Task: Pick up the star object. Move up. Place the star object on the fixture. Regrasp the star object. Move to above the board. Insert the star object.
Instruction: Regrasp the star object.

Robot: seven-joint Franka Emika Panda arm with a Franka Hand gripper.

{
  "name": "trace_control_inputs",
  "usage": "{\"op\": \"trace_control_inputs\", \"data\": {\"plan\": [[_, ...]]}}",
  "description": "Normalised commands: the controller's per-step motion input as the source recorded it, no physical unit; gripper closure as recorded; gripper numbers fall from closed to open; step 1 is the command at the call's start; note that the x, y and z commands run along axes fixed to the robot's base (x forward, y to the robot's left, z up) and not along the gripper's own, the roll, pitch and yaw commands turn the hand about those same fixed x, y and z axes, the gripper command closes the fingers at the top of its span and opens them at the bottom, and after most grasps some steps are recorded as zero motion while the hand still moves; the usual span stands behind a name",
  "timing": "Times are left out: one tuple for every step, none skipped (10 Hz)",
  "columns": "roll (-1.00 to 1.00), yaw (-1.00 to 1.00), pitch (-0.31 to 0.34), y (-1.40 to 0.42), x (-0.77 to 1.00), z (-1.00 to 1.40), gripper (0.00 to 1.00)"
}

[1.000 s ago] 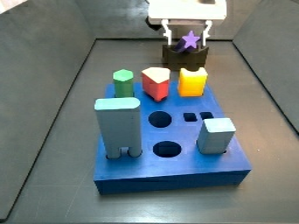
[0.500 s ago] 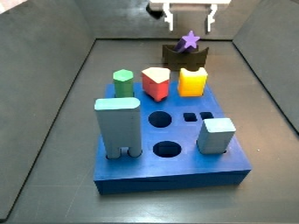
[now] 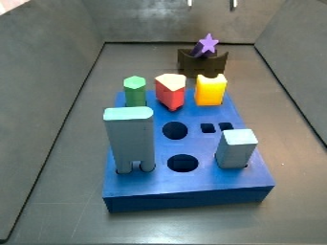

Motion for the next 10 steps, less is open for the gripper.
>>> {"op": "trace_control_inputs", "data": {"plan": [[1.00, 0.03, 0.066, -0.83, 0.15, 0.91, 0.00], [1.00, 0.03, 0.064, -0.79, 0.14, 0.75, 0.00], [1.00, 0.03, 0.062, -0.71, 0.09, 0.66, 0.00], [1.00, 0.03, 0.057, -0.48, 0.02, 0.44, 0.00], [1.00, 0.03, 0.055, -0.36, 0.00, 0.31, 0.00], [1.00, 0.03, 0.051, -0.09, -0.01, 0.03, 0.00], [1.00, 0.03, 0.051, 0.00, -0.01, -0.01, 0.00], [1.00, 0.03, 0.050, -0.01, -0.01, 0.00, 0.00], [1.00, 0.03, 0.047, -0.03, -0.01, 0.02, 0.00], [1.00, 0.03, 0.045, -0.02, -0.01, 0.01, 0.00]]}}
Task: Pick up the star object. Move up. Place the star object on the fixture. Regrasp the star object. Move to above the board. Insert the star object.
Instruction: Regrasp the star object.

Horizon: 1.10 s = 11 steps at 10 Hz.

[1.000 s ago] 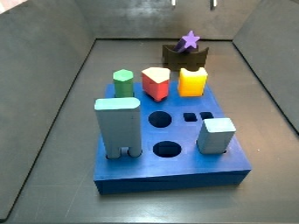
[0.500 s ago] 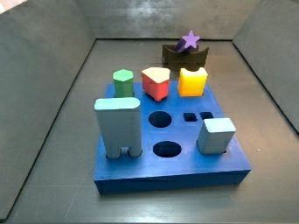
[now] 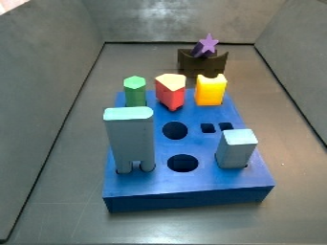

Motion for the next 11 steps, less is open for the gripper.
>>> {"op": "trace_control_inputs", "data": {"plan": [[1.00, 0.03, 0.043, -0.02, -0.01, 0.01, 0.00], [1.00, 0.03, 0.040, -0.02, -0.01, 0.01, 0.00], [1.00, 0.03, 0.039, -0.02, 0.00, 0.01, 0.00], [1.00, 0.03, 0.035, -0.02, 0.01, 0.01, 0.00], [1.00, 0.04, 0.035, -0.02, 0.01, 0.01, 0.00], [1.00, 0.04, 0.039, -0.01, 0.01, 0.01, 0.00], [1.00, 0.04, 0.045, -0.02, 0.01, 0.01, 0.00], [1.00, 0.04, 0.057, -0.02, 0.02, 0.01, 0.00], [1.00, 0.04, 0.065, -0.02, 0.03, 0.00, 0.00], [1.00, 0.05, 0.076, -0.02, 0.05, 0.00, 0.00], [1.00, 0.06, 0.094, -0.02, 0.06, 0.00, 0.00]]}}
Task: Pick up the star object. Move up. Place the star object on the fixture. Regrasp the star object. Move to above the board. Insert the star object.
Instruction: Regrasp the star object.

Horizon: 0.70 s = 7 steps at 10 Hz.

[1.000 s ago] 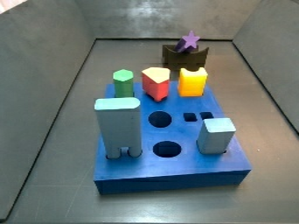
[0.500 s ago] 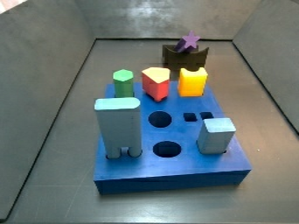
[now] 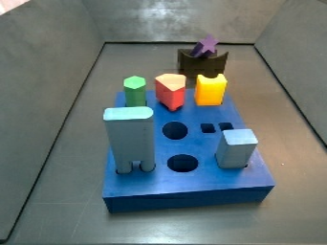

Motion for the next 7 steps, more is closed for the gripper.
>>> {"op": "trace_control_inputs", "data": {"plan": [[1.00, 0.06, 0.109, -0.03, 0.07, 0.00, 0.00], [1.00, 0.07, 0.121, -0.03, 0.08, 0.00, 0.00], [1.00, 0.09, 0.148, -0.04, 0.10, 0.00, 0.00], [1.00, 0.10, 0.168, -0.04, 0.10, 0.00, 0.00], [1.00, 0.14, 0.193, -0.04, 0.10, 0.00, 0.00], [1.00, 0.17, 0.215, -0.05, 0.10, 0.00, 0.00], [0.93, 0.23, 0.223, -0.04, 0.10, -0.01, 0.00]]}}
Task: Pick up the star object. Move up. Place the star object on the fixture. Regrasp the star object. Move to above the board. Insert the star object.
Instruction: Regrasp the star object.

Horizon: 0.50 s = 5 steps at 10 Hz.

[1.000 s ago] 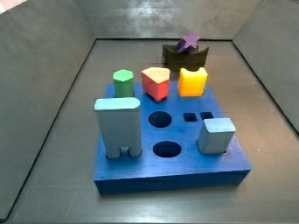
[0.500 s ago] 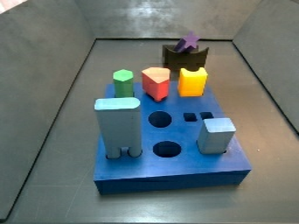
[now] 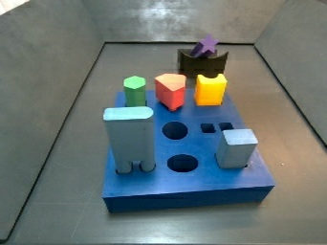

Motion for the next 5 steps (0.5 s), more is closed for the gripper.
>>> {"op": "trace_control_inputs", "data": {"plan": [[0.80, 0.24, 0.203, -0.05, 0.11, -0.01, 0.00], [0.55, 0.25, 0.152, -0.05, 0.12, -0.01, 0.00], [0.38, 0.26, 0.114, -0.05, 0.12, 0.00, 0.00], [0.26, 0.25, 0.075, -0.04, 0.12, 0.01, 0.00], [0.21, 0.25, 0.039, -0.04, 0.10, 0.00, 0.00]]}}
